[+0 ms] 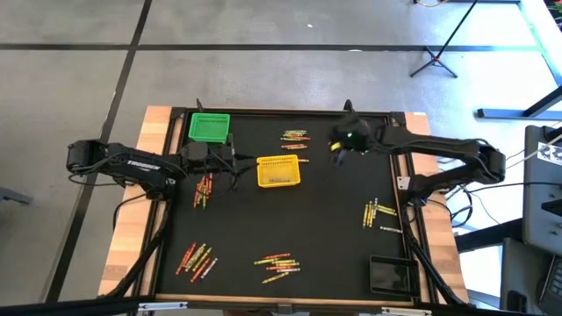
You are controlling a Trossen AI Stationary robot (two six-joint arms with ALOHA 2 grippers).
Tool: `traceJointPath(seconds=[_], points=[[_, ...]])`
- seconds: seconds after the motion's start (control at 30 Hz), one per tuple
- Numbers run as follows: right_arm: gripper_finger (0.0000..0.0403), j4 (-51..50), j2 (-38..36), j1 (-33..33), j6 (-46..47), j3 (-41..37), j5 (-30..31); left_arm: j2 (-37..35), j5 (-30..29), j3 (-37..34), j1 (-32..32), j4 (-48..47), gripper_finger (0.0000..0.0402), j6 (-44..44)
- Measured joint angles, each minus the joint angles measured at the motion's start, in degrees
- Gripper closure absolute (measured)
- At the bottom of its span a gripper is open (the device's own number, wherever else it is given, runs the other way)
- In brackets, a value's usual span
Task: Sort crayons
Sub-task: Put the black crayon into the yellow bin
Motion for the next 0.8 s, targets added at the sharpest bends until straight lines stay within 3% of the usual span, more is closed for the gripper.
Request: traceJointPath(seconds=[0.1, 0.47, 0.63, 0.8], points=[[0.0292, -2.7, -1.7, -4.9, 0.8, 0.0, 3.3, 0.0, -2.1, 0.0, 0.0, 0.0, 0.0298, 0.0], [0.0292, -0.2, 4.7, -22.7, 2.4, -1.6, 2.2, 0.0, -2.9, 0.0, 0.0, 0.1, 0.0298, 0.0], [0.0292, 0.6, 10.8, -29.4, 4.1, -0.4, -5.7, 0.0, -2.9, 0.0, 0.0, 0.6, 0.0298, 0.0], [0.0292, -2.4, 17.7, -34.1, 5.5, 3.8, -6.7, 0.0, -2.9, 0.0, 0.0, 1.0, 0.0298, 0.0]])
